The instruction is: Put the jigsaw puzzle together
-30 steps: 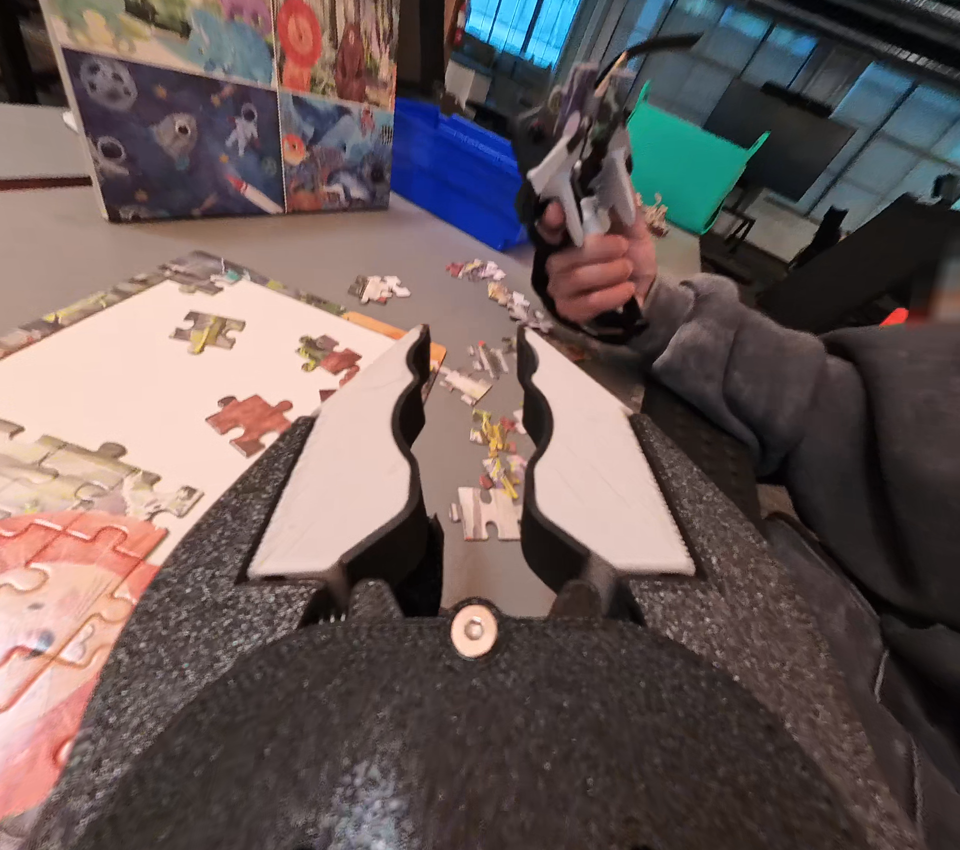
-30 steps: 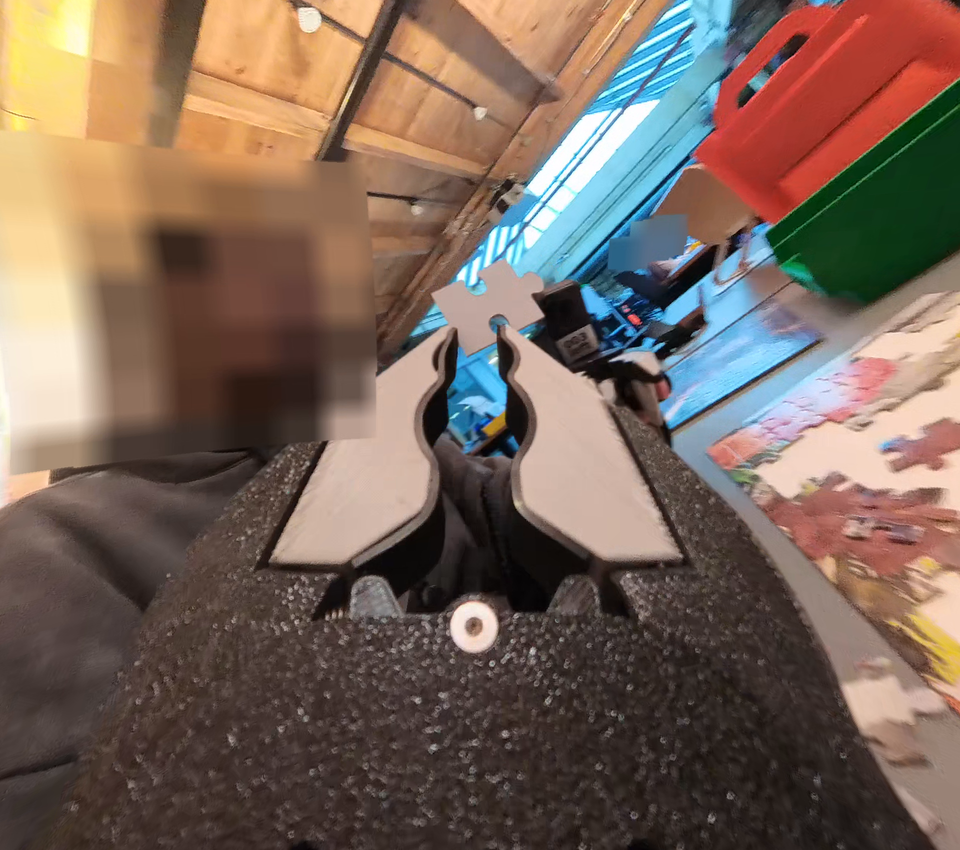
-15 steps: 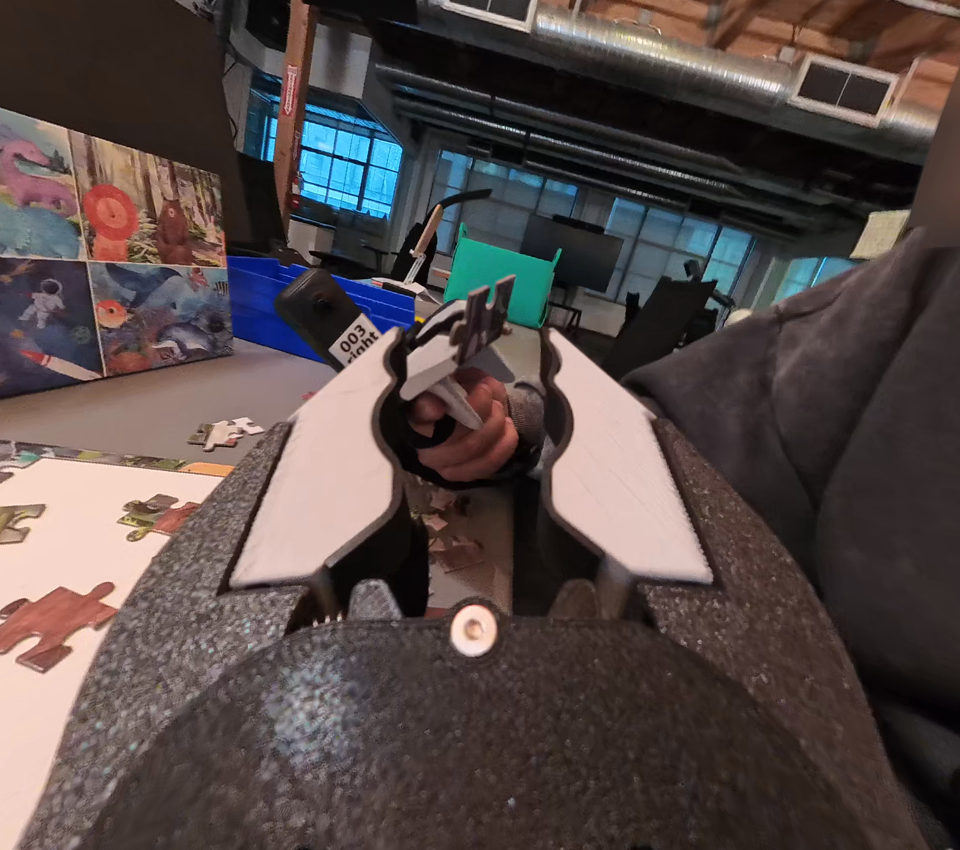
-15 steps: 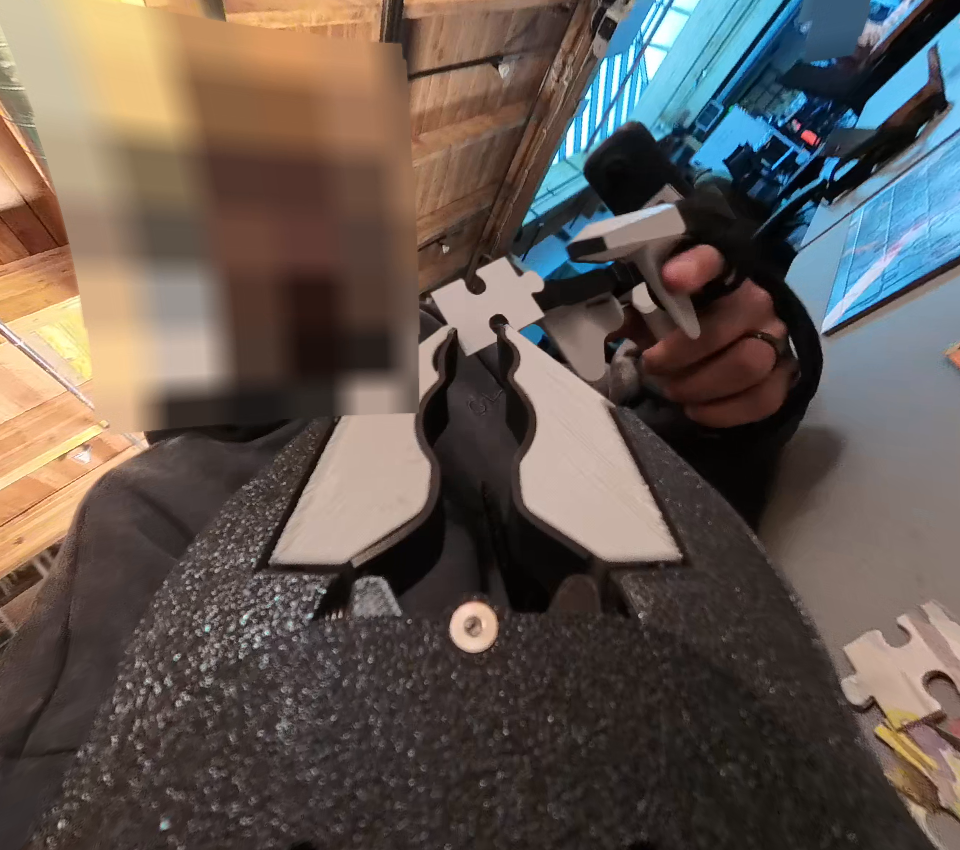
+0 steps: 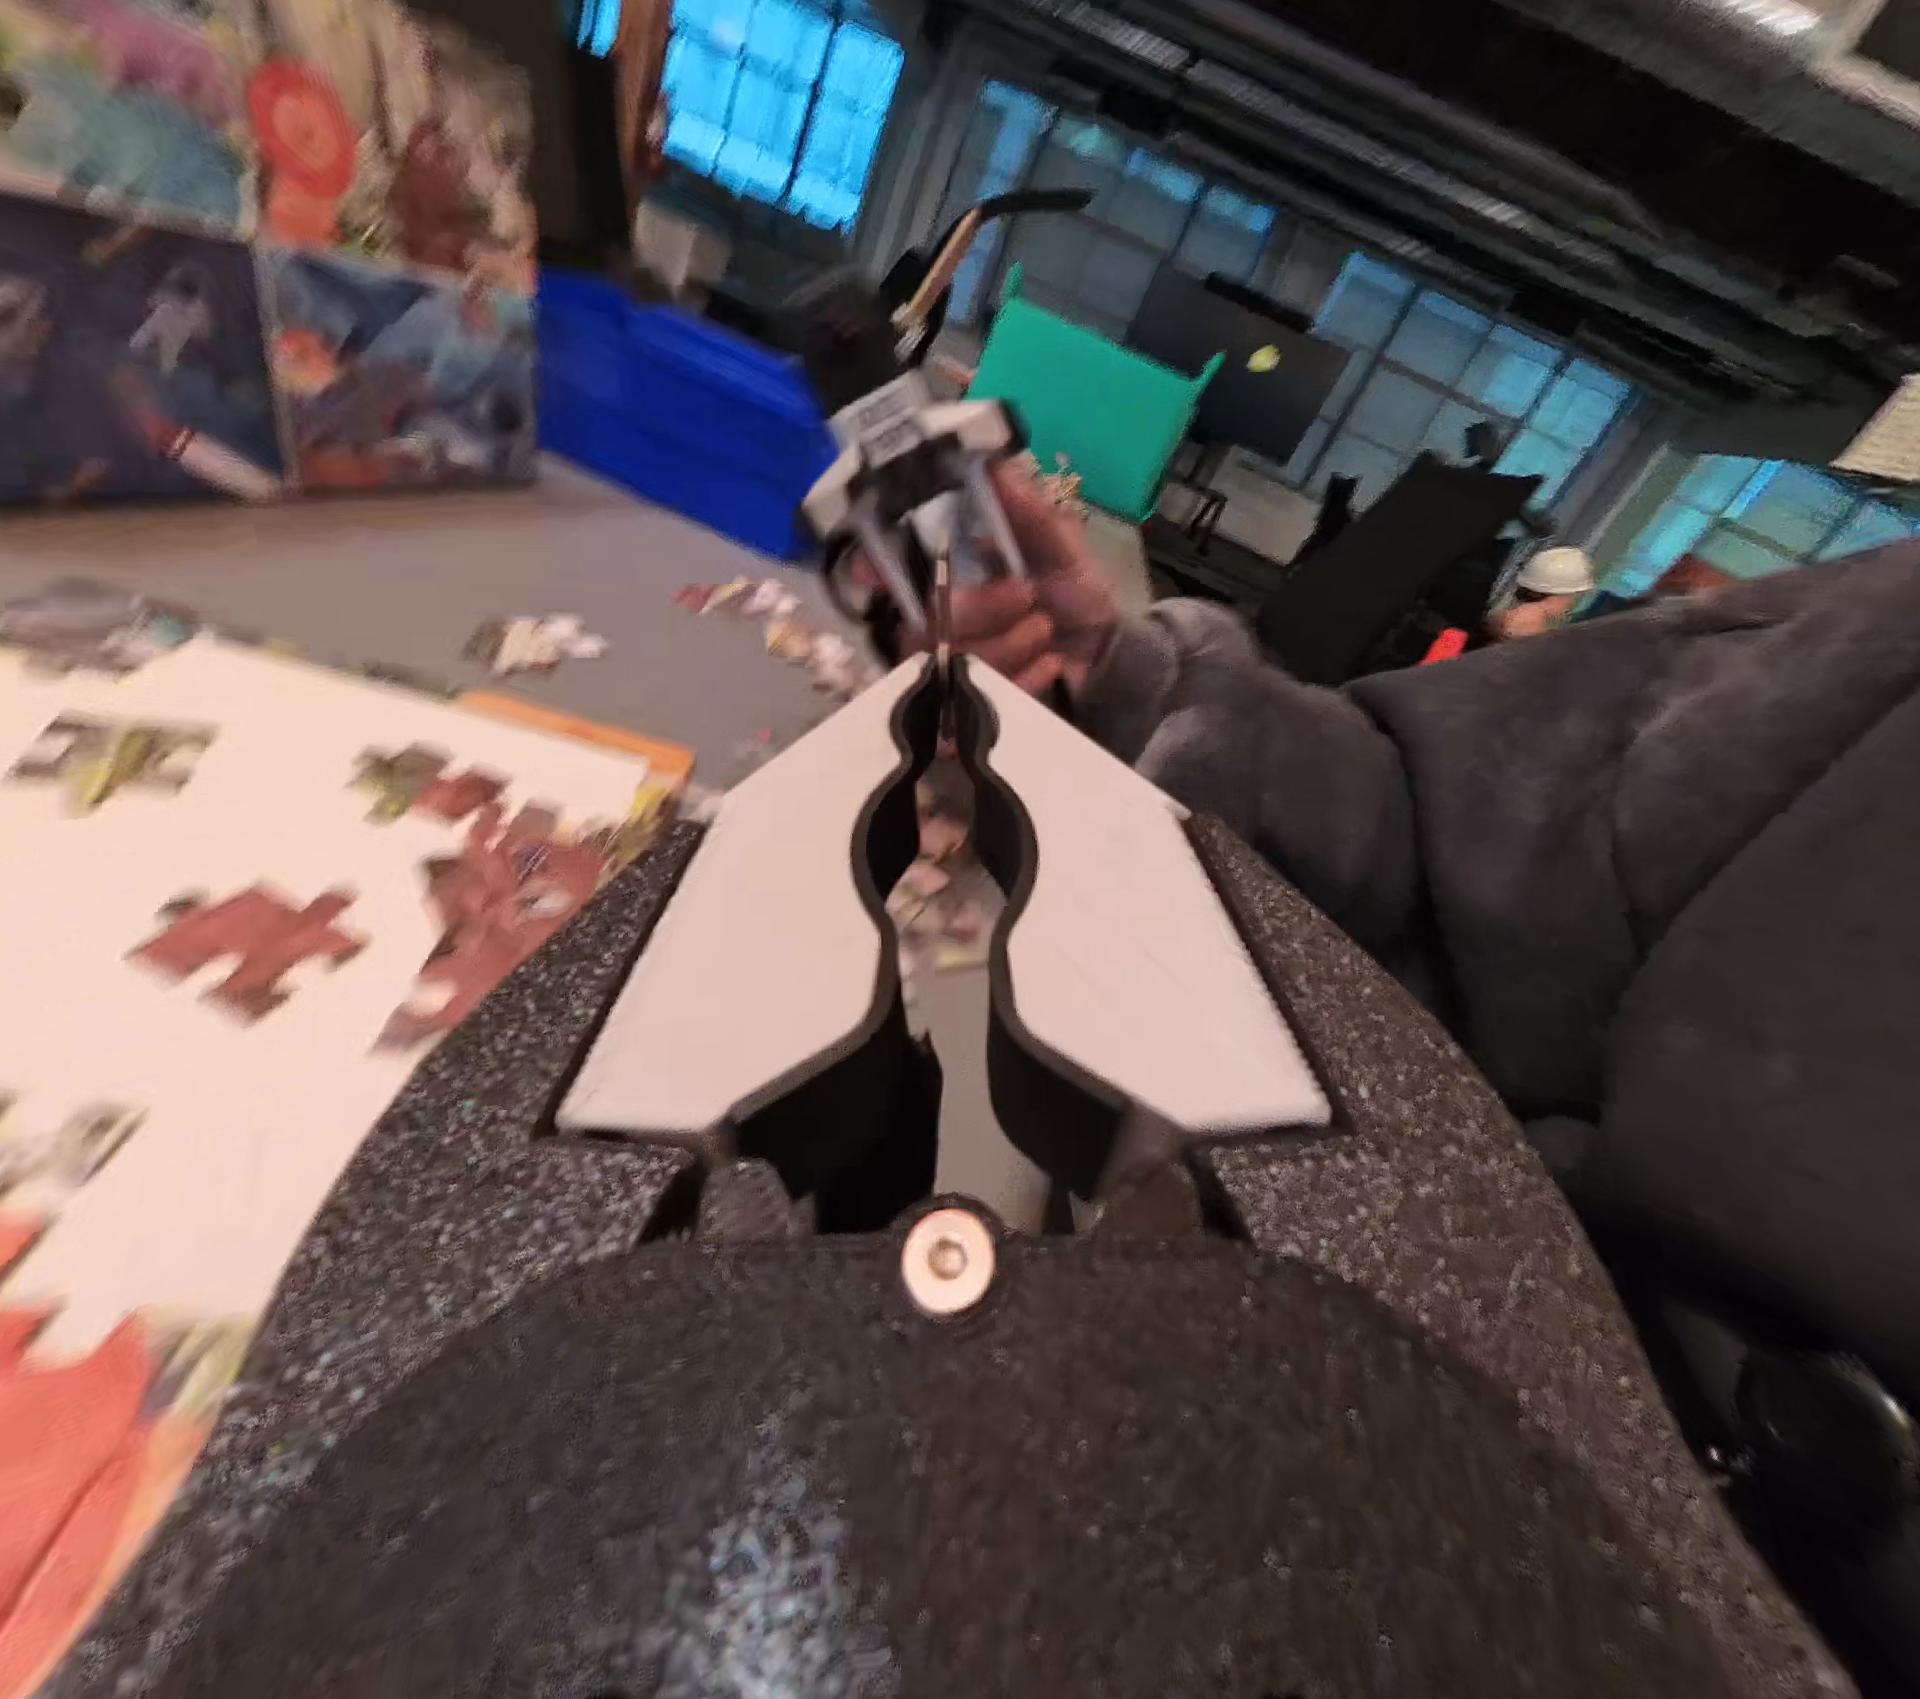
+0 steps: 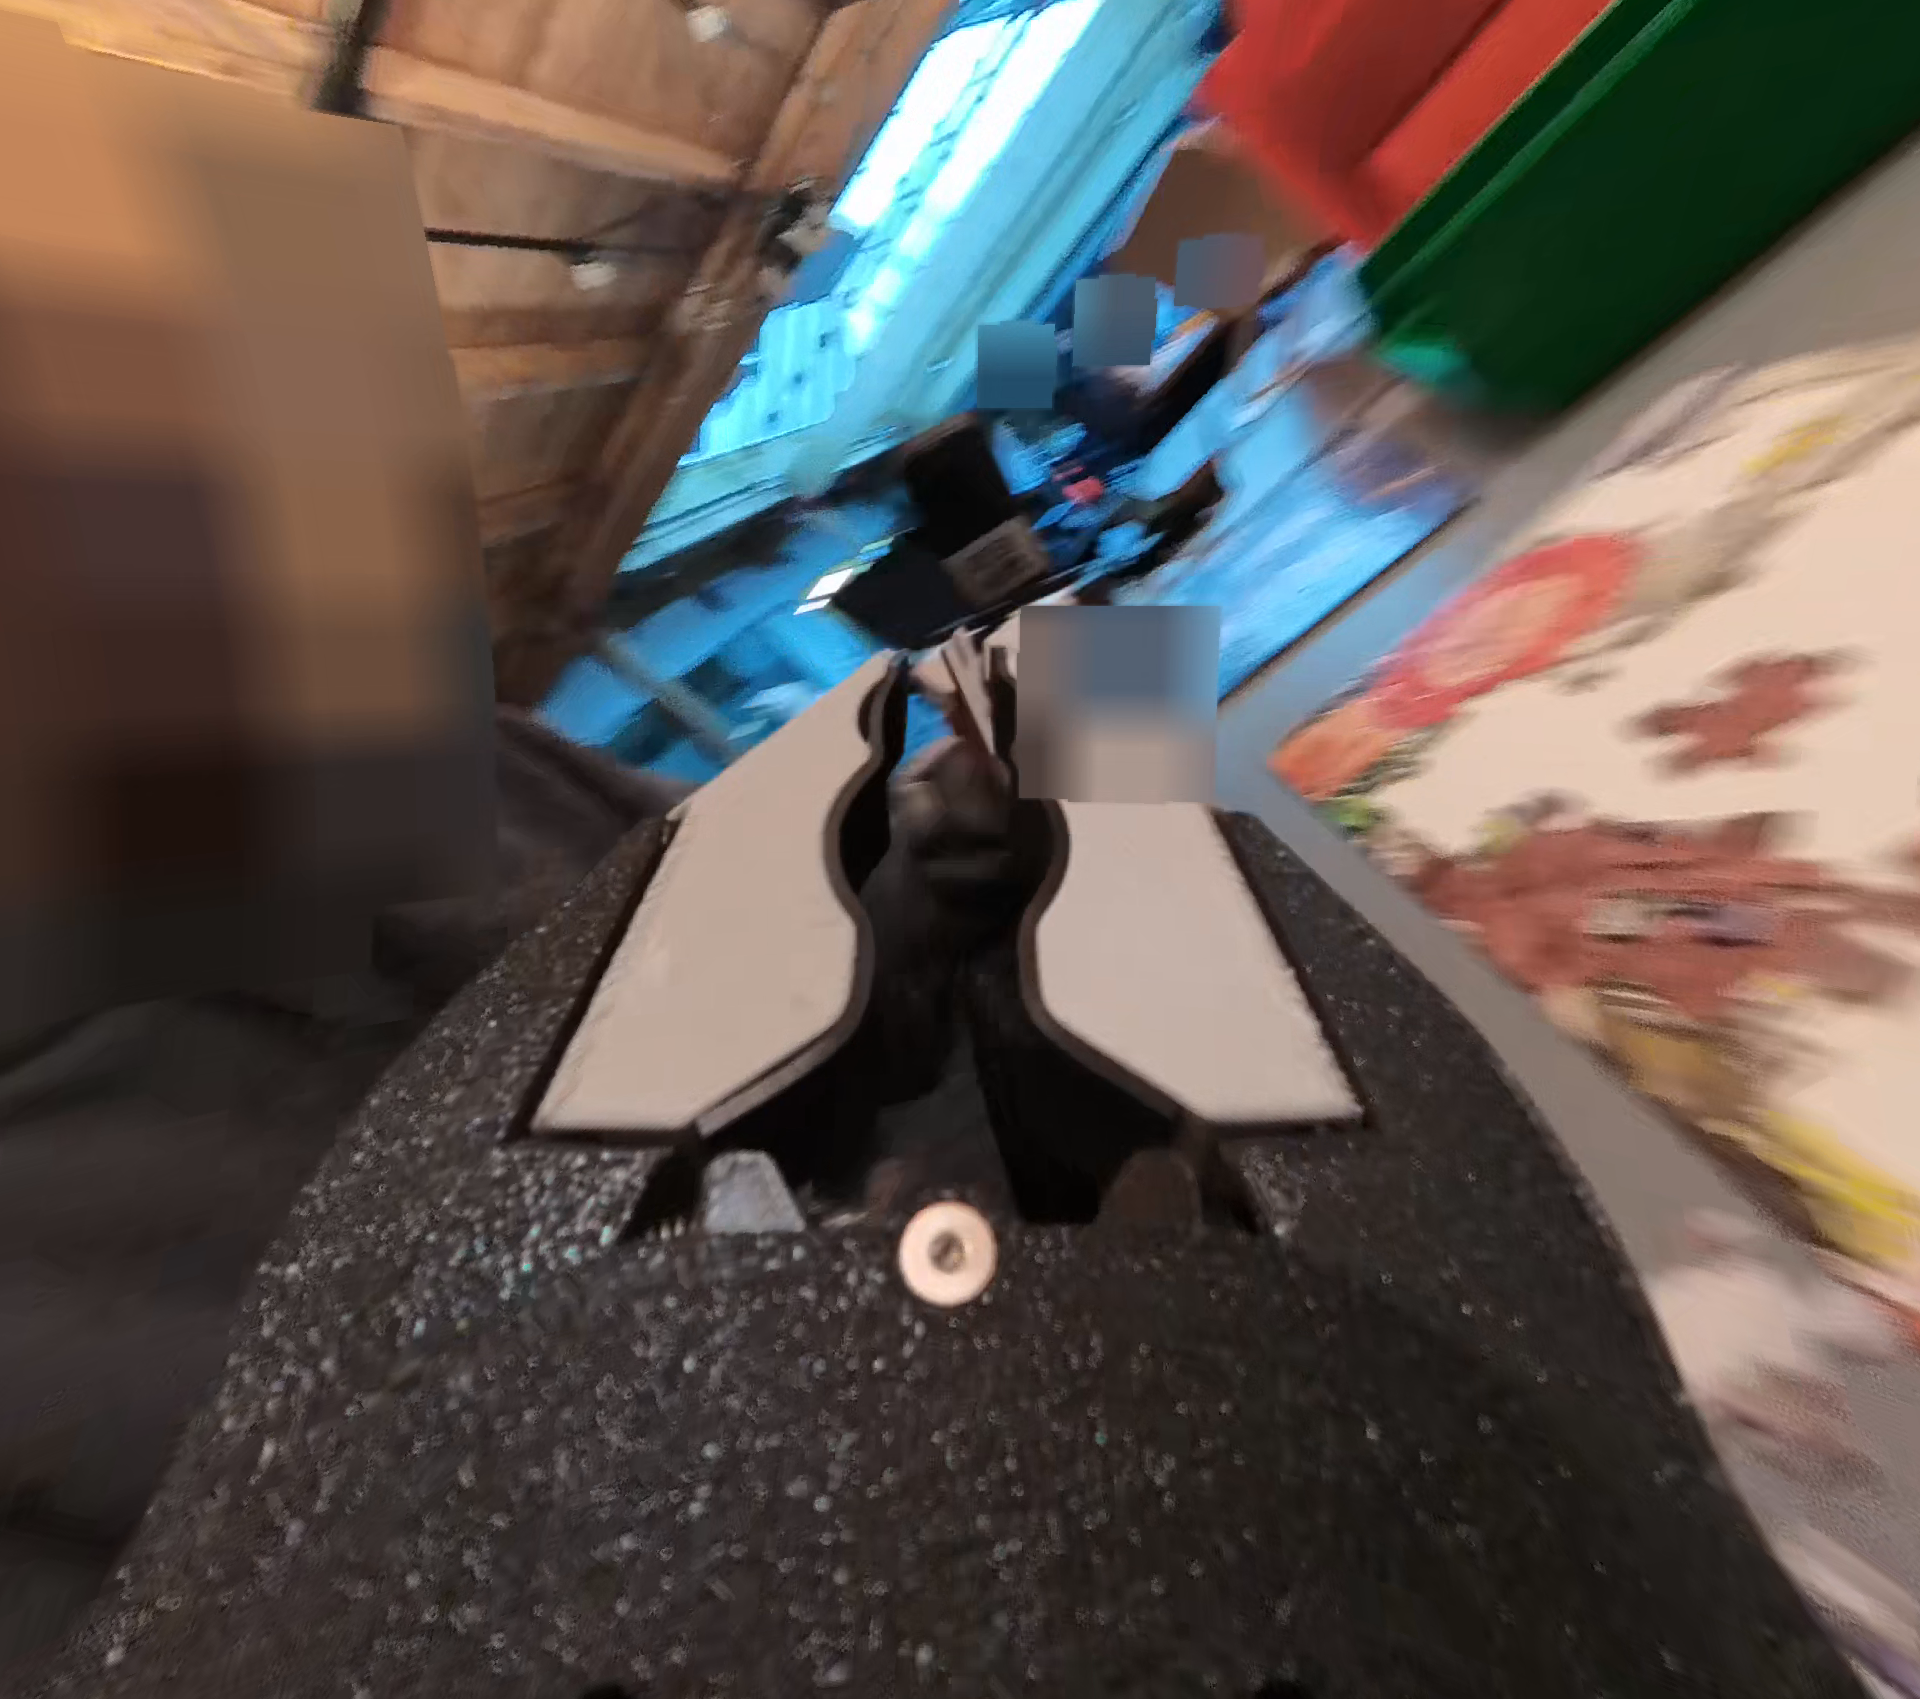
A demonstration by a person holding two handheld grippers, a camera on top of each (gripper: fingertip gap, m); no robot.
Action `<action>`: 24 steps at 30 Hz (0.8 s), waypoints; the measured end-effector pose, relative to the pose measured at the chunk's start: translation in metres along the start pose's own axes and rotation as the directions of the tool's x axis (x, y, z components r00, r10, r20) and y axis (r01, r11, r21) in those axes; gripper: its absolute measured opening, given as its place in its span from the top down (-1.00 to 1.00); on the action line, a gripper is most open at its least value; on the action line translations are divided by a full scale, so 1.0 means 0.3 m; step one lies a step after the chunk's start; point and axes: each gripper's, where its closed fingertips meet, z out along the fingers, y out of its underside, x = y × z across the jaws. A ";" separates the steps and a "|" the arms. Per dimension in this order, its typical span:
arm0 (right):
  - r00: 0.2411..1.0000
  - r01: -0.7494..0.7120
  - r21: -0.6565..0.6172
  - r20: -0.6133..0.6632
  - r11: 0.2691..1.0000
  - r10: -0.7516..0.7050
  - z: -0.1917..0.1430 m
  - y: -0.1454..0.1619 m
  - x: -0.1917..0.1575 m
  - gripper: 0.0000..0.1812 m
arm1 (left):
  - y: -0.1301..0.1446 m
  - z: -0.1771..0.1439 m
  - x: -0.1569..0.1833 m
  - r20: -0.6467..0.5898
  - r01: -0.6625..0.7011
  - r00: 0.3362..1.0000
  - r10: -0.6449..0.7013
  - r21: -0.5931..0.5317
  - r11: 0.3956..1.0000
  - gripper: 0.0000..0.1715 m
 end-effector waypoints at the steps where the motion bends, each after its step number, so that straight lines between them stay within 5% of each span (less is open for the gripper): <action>1: 0.992 0.076 0.041 -0.099 0.996 -0.072 -0.032 -0.032 0.037 0.84 | 0.020 -0.014 -0.043 0.051 0.024 0.998 -0.022 -0.048 0.999 0.99; 4: 0.949 0.137 0.164 -0.306 0.977 -0.081 -0.133 -0.115 0.139 0.74 | 0.118 -0.113 -0.172 0.230 0.134 0.971 -0.071 -0.269 0.954 0.99; 7: 0.927 0.175 0.179 -0.363 0.968 -0.100 -0.160 -0.135 0.151 0.76 | 0.195 -0.239 -0.274 0.399 0.242 0.917 -0.030 -0.493 0.836 0.99; 11: 0.899 0.213 0.064 -0.404 0.975 -0.170 -0.113 -0.092 0.169 0.77 | 0.197 -0.272 -0.265 0.329 0.267 0.944 -0.027 -0.712 0.649 0.99; 17: 0.873 0.251 -0.055 -0.418 0.967 -0.250 -0.067 -0.034 0.172 0.77 | 0.184 -0.207 -0.269 0.220 0.254 0.966 -0.134 -0.897 0.362 0.99; 24: 0.846 0.274 -0.085 -0.452 0.958 -0.282 -0.086 -0.035 0.191 0.78 | 0.246 -0.171 -0.357 0.265 0.279 0.949 -0.169 -0.958 0.065 0.99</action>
